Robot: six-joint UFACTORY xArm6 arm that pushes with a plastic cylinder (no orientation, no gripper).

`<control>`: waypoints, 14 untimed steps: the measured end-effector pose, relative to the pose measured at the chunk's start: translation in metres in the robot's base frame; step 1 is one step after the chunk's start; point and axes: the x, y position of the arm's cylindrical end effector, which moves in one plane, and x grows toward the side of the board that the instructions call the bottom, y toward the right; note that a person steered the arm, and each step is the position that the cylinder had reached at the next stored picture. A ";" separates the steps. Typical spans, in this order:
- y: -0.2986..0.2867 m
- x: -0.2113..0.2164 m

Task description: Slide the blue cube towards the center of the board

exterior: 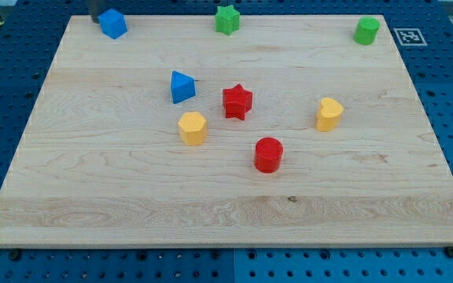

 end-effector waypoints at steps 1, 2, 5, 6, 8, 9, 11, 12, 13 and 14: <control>0.017 0.007; 0.032 0.025; 0.104 0.071; 0.146 0.071; 0.173 0.073; 0.186 0.073; 0.201 0.072; 0.205 0.062; 0.208 0.053; 0.223 0.044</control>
